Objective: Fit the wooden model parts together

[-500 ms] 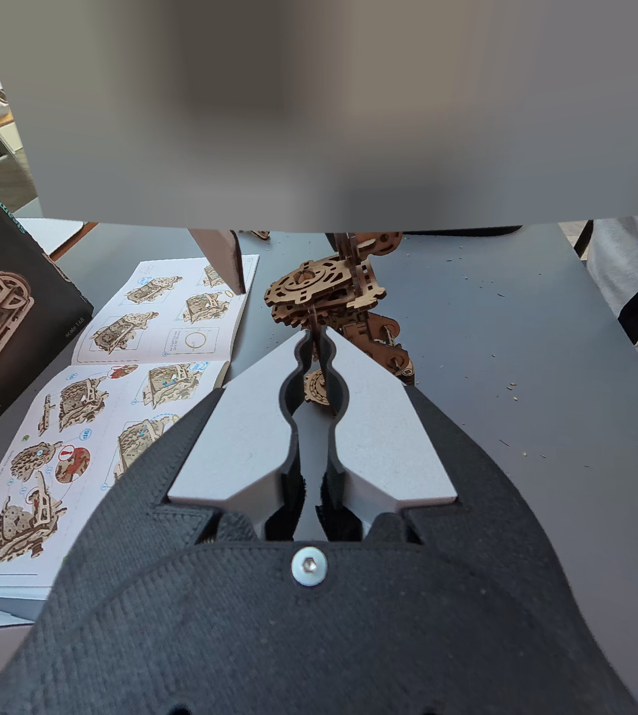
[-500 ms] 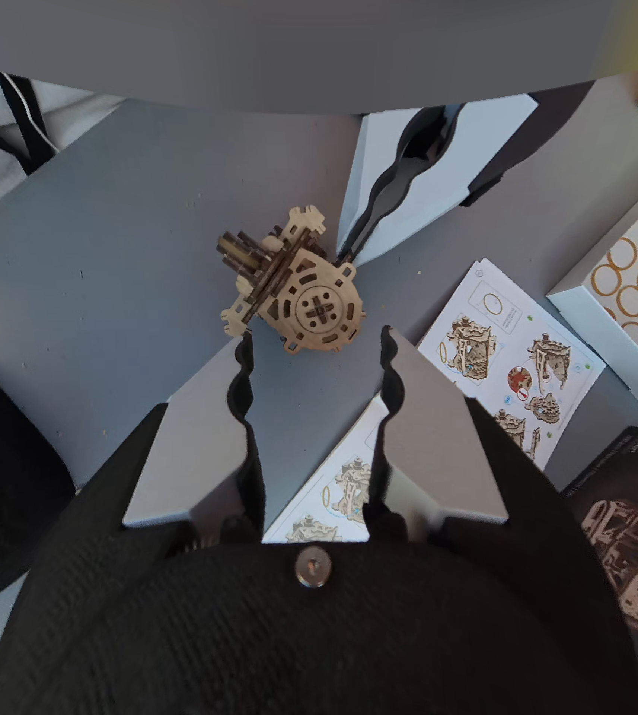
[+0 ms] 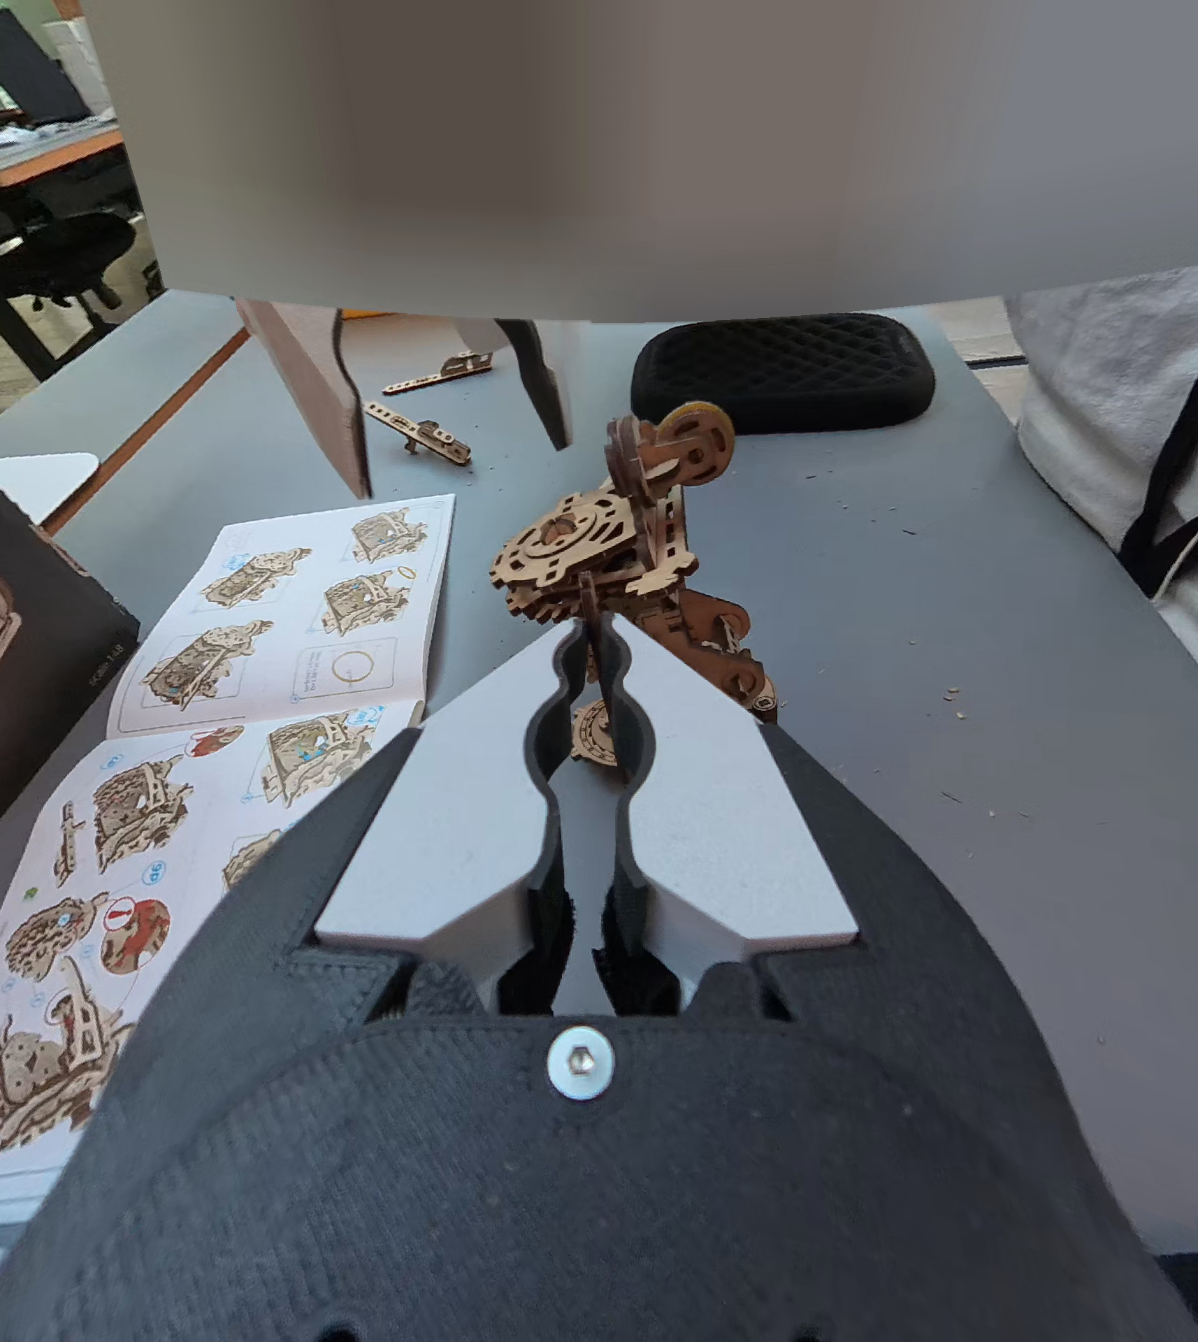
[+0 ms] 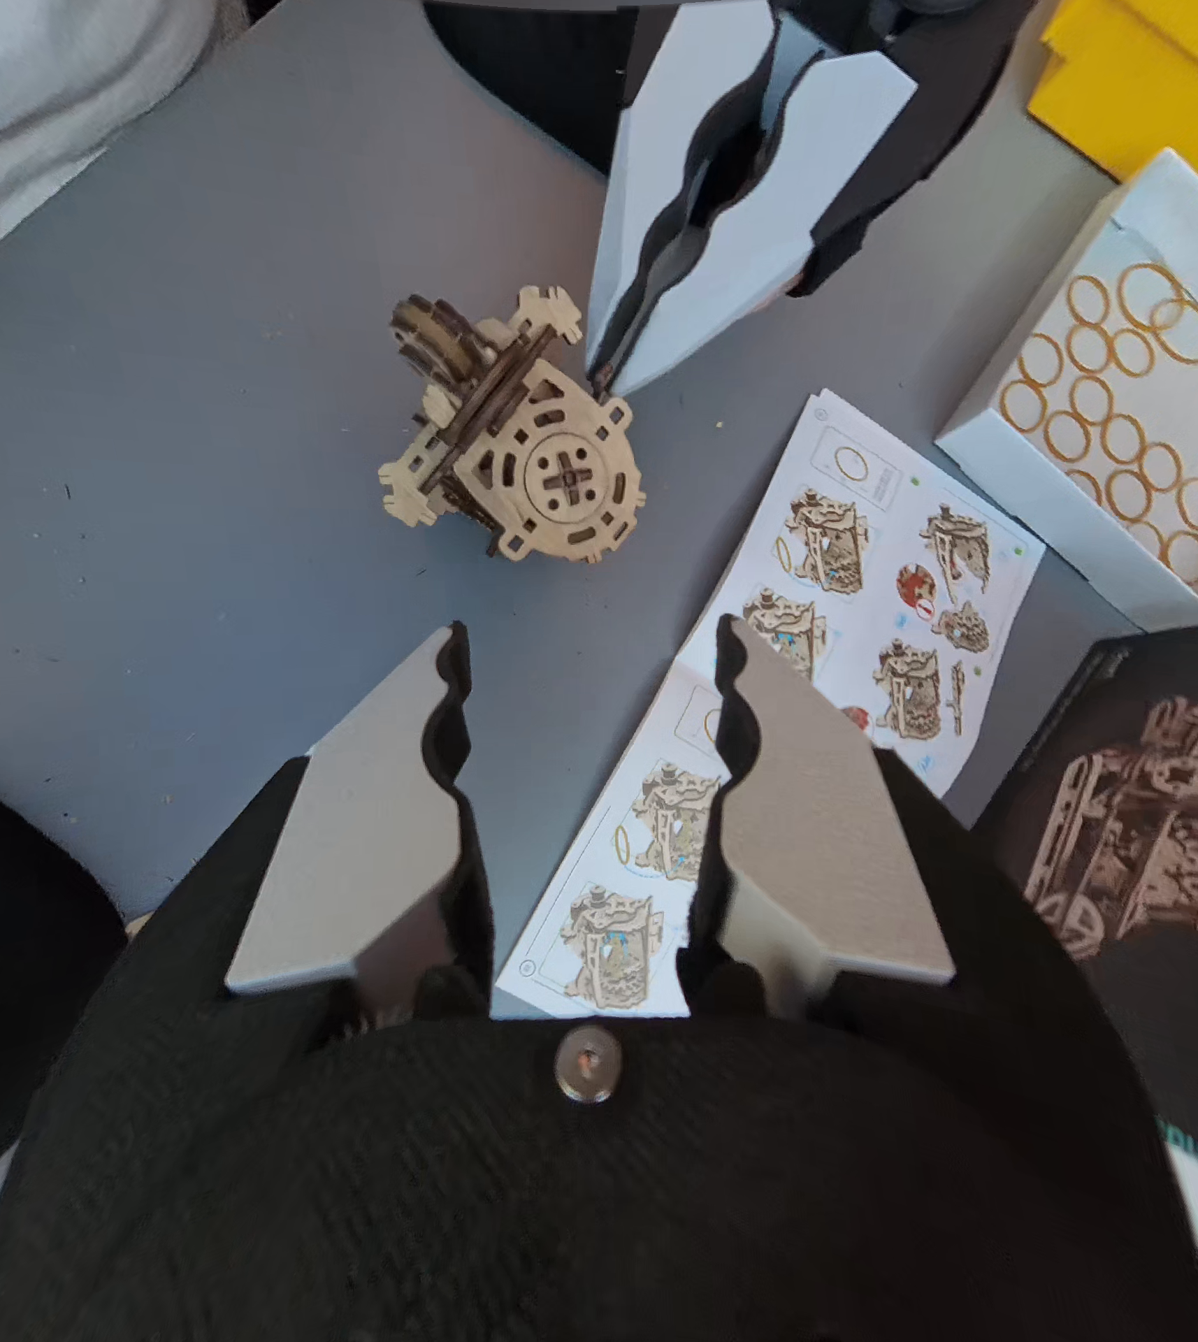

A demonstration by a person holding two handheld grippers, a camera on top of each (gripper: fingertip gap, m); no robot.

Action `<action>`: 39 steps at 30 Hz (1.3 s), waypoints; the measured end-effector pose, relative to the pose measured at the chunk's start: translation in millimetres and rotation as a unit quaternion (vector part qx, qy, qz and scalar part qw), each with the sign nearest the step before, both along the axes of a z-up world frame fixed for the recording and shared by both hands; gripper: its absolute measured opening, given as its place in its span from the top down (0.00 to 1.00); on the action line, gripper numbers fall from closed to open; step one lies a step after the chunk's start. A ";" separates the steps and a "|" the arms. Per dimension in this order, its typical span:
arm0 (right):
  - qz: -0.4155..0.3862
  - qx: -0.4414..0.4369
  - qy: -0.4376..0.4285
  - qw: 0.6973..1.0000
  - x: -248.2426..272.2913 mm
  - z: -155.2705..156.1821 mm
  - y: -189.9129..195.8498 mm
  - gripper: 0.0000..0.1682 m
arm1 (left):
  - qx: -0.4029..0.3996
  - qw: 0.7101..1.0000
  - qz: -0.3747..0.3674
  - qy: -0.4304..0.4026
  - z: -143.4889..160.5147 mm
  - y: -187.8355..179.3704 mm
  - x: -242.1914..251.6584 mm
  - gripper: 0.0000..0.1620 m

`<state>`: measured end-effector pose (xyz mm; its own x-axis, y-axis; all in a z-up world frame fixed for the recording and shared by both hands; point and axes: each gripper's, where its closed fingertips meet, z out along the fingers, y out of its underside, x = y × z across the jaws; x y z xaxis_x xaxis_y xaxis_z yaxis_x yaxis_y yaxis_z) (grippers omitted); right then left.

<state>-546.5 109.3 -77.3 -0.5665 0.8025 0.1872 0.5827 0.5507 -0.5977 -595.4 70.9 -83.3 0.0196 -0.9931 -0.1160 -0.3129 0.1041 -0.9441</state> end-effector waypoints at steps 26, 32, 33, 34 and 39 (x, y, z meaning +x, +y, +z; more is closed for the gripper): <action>0.159 -0.023 0.001 0.987 -18.3 -18.1 -30.5 0.67 | -0.054 0.996 -0.065 -0.001 0.4 10.6 8.4 1.00; 0.151 -0.018 0.011 0.988 -19.8 -16.1 -29.7 0.70 | -0.070 0.996 -0.060 0.001 0.2 11.4 8.5 1.00; 0.150 -0.014 0.012 0.988 -19.9 -15.6 -29.9 0.70 | -0.076 0.995 -0.061 0.001 0.3 11.3 8.4 1.00; 0.148 -0.008 0.013 0.989 -20.3 -15.1 -29.3 0.70 | -0.082 0.995 -0.060 0.001 0.3 11.6 8.5 1.00; 0.142 0.022 0.017 0.990 -20.8 -13.8 -26.5 0.71 | -0.110 0.992 -0.055 0.002 0.3 13.2 8.5 1.00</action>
